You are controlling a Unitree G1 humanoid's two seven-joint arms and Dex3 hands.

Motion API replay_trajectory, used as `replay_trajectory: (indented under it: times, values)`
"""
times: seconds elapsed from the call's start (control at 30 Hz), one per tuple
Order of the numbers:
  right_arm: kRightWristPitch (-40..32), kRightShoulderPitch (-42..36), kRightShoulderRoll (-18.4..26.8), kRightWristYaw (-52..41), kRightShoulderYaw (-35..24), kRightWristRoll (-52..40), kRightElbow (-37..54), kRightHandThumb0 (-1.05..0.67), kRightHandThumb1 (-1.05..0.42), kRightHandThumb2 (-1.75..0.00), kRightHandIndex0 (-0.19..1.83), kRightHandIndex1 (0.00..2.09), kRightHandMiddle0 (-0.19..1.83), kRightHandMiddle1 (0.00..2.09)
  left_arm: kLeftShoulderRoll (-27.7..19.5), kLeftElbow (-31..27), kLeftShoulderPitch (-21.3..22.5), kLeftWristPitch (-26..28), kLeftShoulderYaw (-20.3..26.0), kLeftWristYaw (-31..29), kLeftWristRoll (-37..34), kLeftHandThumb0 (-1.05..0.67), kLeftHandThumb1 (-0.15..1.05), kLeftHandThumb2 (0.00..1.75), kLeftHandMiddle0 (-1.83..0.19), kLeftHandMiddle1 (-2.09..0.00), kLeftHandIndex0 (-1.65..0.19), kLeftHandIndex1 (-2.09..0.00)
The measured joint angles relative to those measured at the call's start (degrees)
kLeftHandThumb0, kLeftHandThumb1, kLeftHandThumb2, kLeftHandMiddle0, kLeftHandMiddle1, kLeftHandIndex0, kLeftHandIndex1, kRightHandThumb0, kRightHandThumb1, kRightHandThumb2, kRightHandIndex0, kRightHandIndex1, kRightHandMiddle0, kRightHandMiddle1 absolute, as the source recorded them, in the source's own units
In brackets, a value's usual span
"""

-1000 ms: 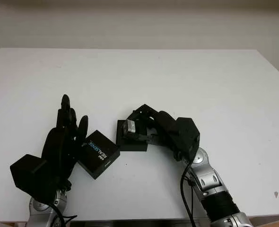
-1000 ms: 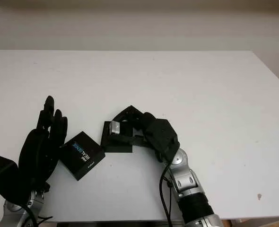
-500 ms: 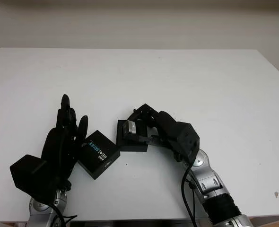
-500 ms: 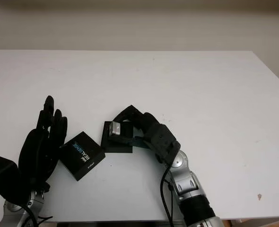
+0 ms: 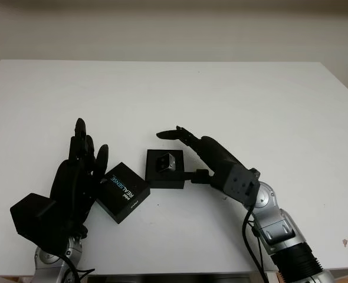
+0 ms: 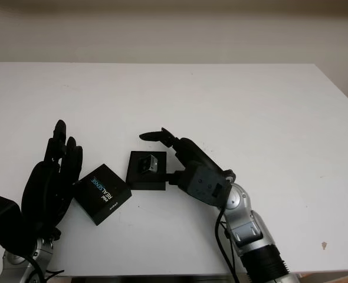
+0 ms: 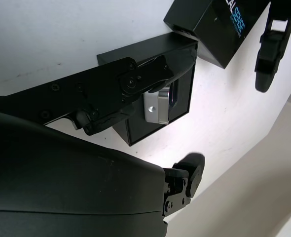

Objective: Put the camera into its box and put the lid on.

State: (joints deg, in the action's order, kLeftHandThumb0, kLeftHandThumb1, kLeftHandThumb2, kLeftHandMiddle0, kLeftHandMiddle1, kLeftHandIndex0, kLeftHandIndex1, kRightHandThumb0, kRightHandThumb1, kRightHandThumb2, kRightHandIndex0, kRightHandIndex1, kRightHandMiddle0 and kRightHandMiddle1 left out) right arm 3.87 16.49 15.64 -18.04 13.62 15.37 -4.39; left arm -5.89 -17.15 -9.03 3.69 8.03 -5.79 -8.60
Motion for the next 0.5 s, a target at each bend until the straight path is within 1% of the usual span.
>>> replay_trajectory:
  times: [0.23,0.3,0.4,0.5]
  values:
    - [0.0,-0.87,0.51,-0.85,-0.26,-0.52,3.73,-0.62,-0.93,-0.06,-0.17,0.03,0.06,0.21,-0.53,-0.05,-0.13,0.23,0.19,-0.34,-0.47,-0.74,1.05,0.44,0.19,-0.05,0.18,-0.05]
    - [0.01,-1.19,0.54,-0.66,-0.23,0.07,4.53,-0.63,-0.95,-0.06,-0.15,0.05,0.08,0.2,-0.58,-0.1,-0.14,0.29,0.2,-0.34,-0.47,-0.74,1.05,0.44,0.19,-0.05,0.18,-0.05]
    - [1.6,-1.53,0.93,0.95,-0.05,2.37,5.28,-0.65,-0.97,-0.06,-0.07,0.09,0.16,0.22,-0.64,-0.2,-0.16,0.45,0.19,-0.34,-0.47,-0.74,1.05,0.44,0.18,-0.05,0.18,-0.06]
    - [4.44,-1.91,1.79,4.06,0.65,6.76,5.65,-0.67,-0.98,-0.06,0.0,0.11,0.22,0.24,-0.75,-0.3,-0.19,0.62,0.2,-0.34,-0.48,-0.74,1.05,0.44,0.18,-0.05,0.18,-0.06]
